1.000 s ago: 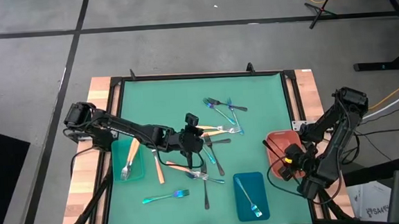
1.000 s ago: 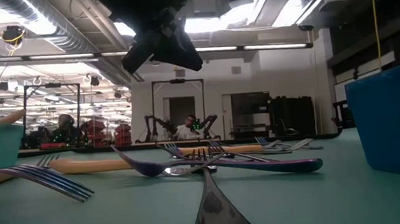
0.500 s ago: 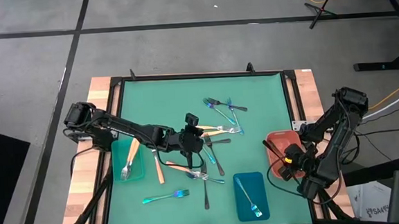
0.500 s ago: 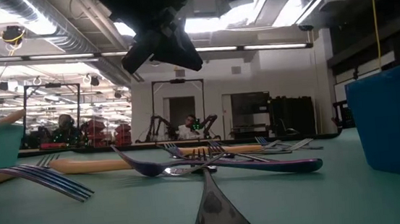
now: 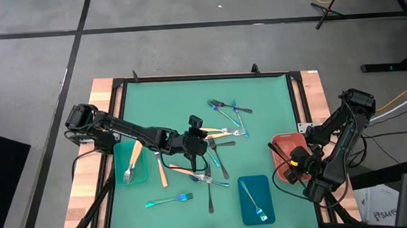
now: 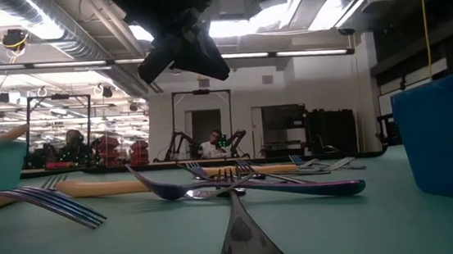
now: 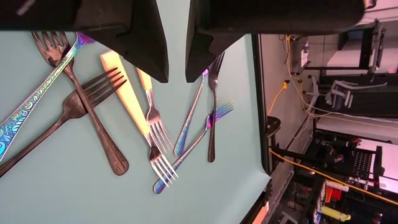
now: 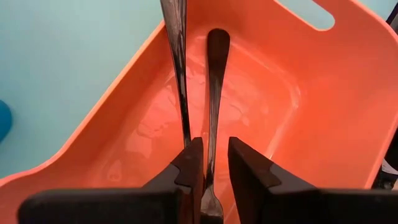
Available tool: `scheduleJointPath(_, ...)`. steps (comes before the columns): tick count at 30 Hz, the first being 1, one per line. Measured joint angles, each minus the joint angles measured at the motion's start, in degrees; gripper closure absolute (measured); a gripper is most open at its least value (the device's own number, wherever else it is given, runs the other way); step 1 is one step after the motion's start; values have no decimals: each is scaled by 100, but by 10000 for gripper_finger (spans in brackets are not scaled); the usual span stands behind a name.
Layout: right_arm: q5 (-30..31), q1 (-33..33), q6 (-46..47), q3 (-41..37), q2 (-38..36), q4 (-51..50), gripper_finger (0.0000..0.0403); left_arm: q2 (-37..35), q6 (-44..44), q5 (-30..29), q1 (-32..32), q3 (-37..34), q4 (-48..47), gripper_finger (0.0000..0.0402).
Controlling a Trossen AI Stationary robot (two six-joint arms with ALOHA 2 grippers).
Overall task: Sort silverware by color (type)
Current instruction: Put the blue fork into the blue bin
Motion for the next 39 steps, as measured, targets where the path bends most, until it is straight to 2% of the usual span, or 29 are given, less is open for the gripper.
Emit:
scheduleJointPath(14, -93, 0, -2, 36, -14, -118, 336, 0, 0, 2, 0, 0, 0, 353)
scheduleJointPath(24, -189, 0, -2, 828, -17, -1181, 336, 0, 1, 2, 0, 0, 0, 353)
scheduleJointPath(32, -125, 1, -2, 1406, -22, -1662, 336, 0, 0, 2, 0, 0, 2, 353)
scheduleJointPath(36, 239, 1, -111, 1505, -24, -1662, 336, 0, -72, 2, 0, 0, 1, 353)
scheduleJointPath(39, 713, 0, -152, 1515, -24, -1663, 336, 0, -554, 2, 0, 0, -2, 353)
